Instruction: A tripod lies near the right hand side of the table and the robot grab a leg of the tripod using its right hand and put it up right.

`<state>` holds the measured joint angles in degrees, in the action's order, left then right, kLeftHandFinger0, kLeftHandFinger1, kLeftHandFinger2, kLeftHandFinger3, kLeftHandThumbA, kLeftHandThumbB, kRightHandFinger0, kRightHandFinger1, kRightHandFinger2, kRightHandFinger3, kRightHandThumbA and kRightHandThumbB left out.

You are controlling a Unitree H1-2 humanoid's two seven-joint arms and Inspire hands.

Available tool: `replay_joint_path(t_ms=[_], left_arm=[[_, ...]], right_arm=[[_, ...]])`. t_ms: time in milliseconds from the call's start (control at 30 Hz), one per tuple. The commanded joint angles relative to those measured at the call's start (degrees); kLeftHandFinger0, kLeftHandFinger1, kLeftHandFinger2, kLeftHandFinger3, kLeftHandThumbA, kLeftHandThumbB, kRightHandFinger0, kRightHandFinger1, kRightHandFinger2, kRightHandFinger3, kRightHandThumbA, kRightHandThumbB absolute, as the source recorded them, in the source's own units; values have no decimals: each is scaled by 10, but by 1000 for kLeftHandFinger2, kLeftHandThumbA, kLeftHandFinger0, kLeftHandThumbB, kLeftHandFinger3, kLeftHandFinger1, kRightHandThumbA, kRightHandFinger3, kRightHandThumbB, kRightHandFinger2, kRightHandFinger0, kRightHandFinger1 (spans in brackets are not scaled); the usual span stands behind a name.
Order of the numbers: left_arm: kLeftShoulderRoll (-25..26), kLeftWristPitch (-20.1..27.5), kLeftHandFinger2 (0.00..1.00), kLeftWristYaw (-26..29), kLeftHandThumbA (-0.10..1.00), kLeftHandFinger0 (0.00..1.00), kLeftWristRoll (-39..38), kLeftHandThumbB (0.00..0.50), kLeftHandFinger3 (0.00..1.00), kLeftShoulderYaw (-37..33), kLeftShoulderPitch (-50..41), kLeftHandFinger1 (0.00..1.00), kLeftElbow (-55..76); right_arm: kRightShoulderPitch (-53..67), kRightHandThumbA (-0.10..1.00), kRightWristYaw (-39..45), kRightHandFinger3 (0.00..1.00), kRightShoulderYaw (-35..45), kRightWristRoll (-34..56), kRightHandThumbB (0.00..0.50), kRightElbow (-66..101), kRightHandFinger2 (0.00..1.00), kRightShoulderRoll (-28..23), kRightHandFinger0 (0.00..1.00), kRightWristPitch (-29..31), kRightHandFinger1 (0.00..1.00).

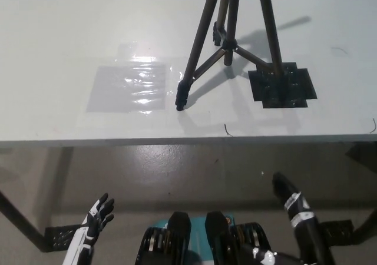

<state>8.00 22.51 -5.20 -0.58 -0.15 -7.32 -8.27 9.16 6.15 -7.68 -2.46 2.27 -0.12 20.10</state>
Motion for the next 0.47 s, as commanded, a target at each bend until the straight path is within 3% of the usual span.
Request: replay_joint_path(t_ms=[0, 100, 300, 433], left_arm=[[8, 32, 1000, -16, 1000, 1000, -21, 317, 1000, -2, 5, 1000, 19], [9, 31, 1000, -16, 1000, 1000, -17, 318, 1000, -2, 5, 1000, 18], [10, 25, 1000, -14, 1000, 1000, -11, 321, 1000, 1, 6, 1000, 17], [12, 27, 1000, -19, 1000, 1000, -21, 296, 1000, 2, 18, 1000, 8]], right_arm=[[-36, 1000, -5, 1000, 22, 50, 386, -80, 1000, 18, 1000, 68, 1000], [-48, 1000, 4, 1000, 33, 54, 359, -108, 1000, 19, 1000, 68, 1000], [-51, 1000, -4, 1000, 40, 45, 351, -109, 1000, 22, 1000, 68, 1000], [-56, 1000, -3, 1000, 41, 46, 355, -109, 1000, 22, 1000, 68, 1000]])
